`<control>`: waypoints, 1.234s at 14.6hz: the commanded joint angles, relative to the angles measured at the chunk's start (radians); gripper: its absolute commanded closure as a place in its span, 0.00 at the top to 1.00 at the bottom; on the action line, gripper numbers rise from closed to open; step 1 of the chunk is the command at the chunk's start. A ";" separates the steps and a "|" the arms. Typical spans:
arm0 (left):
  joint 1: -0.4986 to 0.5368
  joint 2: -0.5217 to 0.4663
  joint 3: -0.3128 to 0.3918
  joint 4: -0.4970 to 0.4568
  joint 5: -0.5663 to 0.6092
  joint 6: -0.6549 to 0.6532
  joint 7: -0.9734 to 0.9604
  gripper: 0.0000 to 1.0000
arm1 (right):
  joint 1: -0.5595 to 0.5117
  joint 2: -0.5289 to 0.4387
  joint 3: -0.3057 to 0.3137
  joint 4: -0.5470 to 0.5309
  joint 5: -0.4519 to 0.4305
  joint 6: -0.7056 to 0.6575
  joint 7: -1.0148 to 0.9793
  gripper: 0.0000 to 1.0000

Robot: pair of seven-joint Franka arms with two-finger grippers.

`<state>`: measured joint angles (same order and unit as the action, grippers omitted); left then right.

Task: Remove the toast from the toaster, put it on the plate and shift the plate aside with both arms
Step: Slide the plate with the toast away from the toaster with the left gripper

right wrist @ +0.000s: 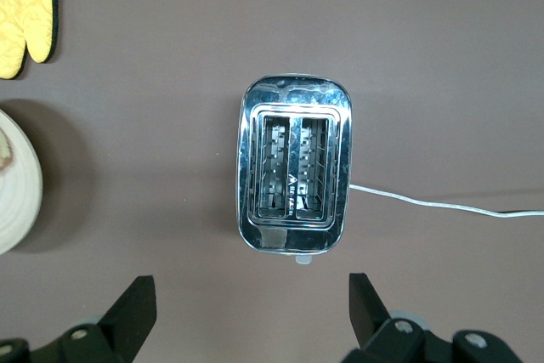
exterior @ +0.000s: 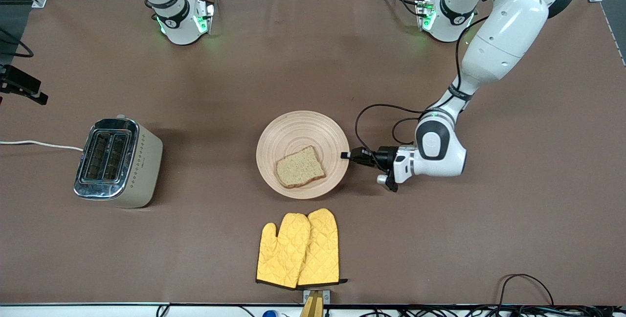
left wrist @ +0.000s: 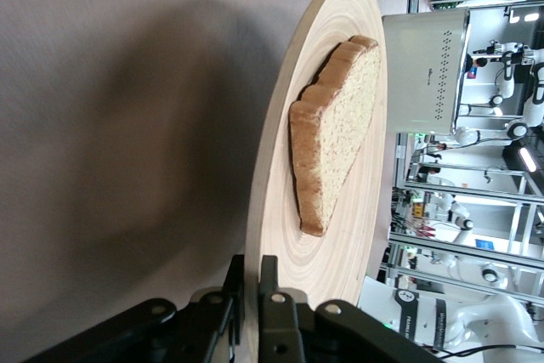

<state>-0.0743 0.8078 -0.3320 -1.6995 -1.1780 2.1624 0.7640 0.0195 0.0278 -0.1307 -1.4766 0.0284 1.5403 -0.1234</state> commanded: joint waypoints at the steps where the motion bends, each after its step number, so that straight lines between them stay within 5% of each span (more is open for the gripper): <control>1: 0.089 -0.061 -0.007 0.004 0.087 -0.071 -0.058 0.00 | -0.020 -0.109 0.026 -0.149 -0.021 0.064 0.018 1.00; 9: 0.417 -0.059 -0.004 0.164 0.383 -0.374 -0.138 0.00 | 0.030 -0.104 0.029 -0.129 -0.021 0.041 0.099 1.00; 18: 0.666 -0.016 -0.002 0.169 0.564 -0.415 -0.068 0.00 | 0.014 -0.103 0.022 -0.128 -0.034 0.037 0.045 1.00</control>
<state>0.5513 0.7706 -0.3202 -1.5471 -0.6221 1.7812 0.6607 0.0409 -0.0478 -0.1145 -1.5781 0.0142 1.5750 -0.0669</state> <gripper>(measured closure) 0.912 0.000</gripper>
